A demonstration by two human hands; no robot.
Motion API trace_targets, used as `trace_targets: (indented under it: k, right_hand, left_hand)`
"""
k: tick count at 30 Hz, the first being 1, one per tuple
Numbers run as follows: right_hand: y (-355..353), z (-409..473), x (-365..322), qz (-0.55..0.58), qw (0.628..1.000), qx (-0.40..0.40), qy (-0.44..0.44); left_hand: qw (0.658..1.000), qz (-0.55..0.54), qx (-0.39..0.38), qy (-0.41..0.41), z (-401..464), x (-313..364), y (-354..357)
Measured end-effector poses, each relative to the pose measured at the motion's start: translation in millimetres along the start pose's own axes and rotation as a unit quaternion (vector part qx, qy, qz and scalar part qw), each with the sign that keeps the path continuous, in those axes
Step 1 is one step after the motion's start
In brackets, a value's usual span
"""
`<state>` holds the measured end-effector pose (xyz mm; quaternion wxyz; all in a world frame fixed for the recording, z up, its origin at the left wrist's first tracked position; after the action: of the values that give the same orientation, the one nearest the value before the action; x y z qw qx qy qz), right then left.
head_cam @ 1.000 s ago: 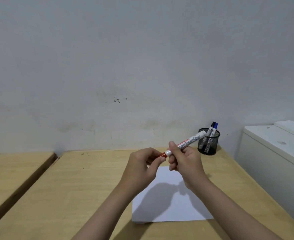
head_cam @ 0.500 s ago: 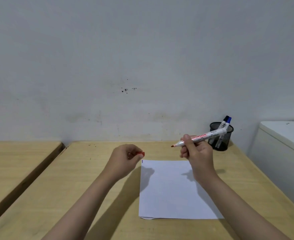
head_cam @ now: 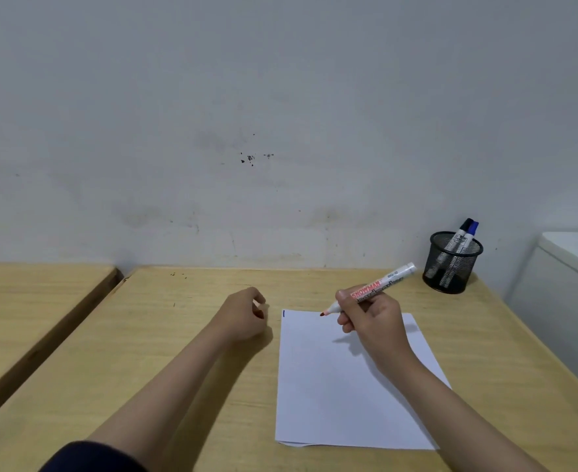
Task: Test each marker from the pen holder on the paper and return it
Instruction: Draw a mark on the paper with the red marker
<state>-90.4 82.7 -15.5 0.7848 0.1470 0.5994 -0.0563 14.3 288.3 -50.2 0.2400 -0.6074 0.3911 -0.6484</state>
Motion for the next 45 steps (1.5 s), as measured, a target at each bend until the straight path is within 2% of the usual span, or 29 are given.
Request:
trace_targets:
  k: [1,3,5,6,8,10,12,15,21,45]
  right_hand:
    - [1,2,3,-0.001,1.0,-0.003,0.004]
    - [4,7,6,0.003,1.0,-0.007,0.011]
    - [7,14,10,0.007,1.0,0.003,0.019]
    - [10,18,13,0.005,1.0,0.013,0.024]
    - [17,27,19,-0.006,0.999,0.026,0.041]
    - [29,35,28,-0.03,0.997,0.019,0.069]
    - [41,44,40,-0.051,0.993,0.007,0.105]
    - [54,52,61,-0.056,0.987,0.005,0.151]
    - [52,51,73,-0.089,0.987,0.067,0.116]
    - [53,60,85,-0.164,0.981,0.036,0.101]
  left_hand:
    - [1.0,-0.015,0.011,0.0,-3,-1,1]
    - [0.994,-0.04,0.094,0.035,-15,-1,1]
    - [0.974,-0.062,0.183,0.115,-35,5,2]
    - [0.966,-0.058,0.196,0.157,-43,9,4]
    - [0.966,-0.016,0.156,0.204,-50,11,13]
    - [0.975,0.033,0.099,0.197,-48,9,23]
    - [0.979,0.039,0.078,0.184,-46,8,26]
    - [0.974,0.045,0.092,0.201,-46,7,29]
    - [0.965,0.067,0.118,0.226,-46,7,34]
    - [0.977,0.042,0.077,0.196,-43,7,29]
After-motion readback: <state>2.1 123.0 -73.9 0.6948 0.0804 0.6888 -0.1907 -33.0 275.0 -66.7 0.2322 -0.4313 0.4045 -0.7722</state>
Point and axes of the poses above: each hand's wrist, its own z-axis towards the middle knuckle, its own y-axis out of the palm, x = y × z, the point moved 4 cm from there along z, towards the middle knuckle, and after that the axes turned 4 degrees about z, right-handed, at the moved point
